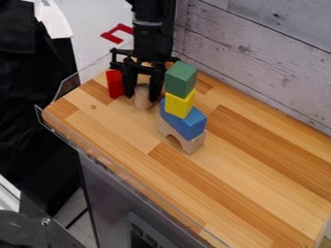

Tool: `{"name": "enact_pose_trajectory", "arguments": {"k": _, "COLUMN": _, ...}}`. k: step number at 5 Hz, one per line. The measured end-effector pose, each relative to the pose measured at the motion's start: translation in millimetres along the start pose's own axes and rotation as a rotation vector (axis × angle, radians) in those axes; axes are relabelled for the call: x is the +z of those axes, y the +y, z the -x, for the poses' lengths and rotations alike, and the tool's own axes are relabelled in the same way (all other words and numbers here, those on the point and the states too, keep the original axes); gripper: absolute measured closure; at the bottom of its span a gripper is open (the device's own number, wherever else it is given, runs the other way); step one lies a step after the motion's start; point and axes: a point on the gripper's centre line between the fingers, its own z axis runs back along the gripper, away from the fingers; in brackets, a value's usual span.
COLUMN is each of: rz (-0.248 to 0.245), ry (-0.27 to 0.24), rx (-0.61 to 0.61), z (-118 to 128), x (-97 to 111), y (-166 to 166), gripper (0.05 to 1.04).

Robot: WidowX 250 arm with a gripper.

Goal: Place the cylinder on top of the green square

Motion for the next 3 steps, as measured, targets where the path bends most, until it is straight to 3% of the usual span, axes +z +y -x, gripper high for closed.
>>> {"name": "enact_pose_trajectory", "arguments": {"k": 1, "rz": -0.010, "ry": -0.021, "rx": -0.007, "z": 9.2, "x": 21.0, "y": 2.4, "gripper": 0.558}}
{"name": "enact_pose_trajectory", "arguments": {"k": 2, "rz": 0.016, "ry": -0.129, "rx": -0.002, "z": 26.9, "x": 73.5, "y": 4.8, "gripper": 0.558}}
{"name": "enact_pose_trajectory", "arguments": {"k": 3, "rz": 0.014, "ry": -0.201, "rx": -0.005, "z": 51.4, "x": 114.5, "y": 7.2, "gripper": 0.558}}
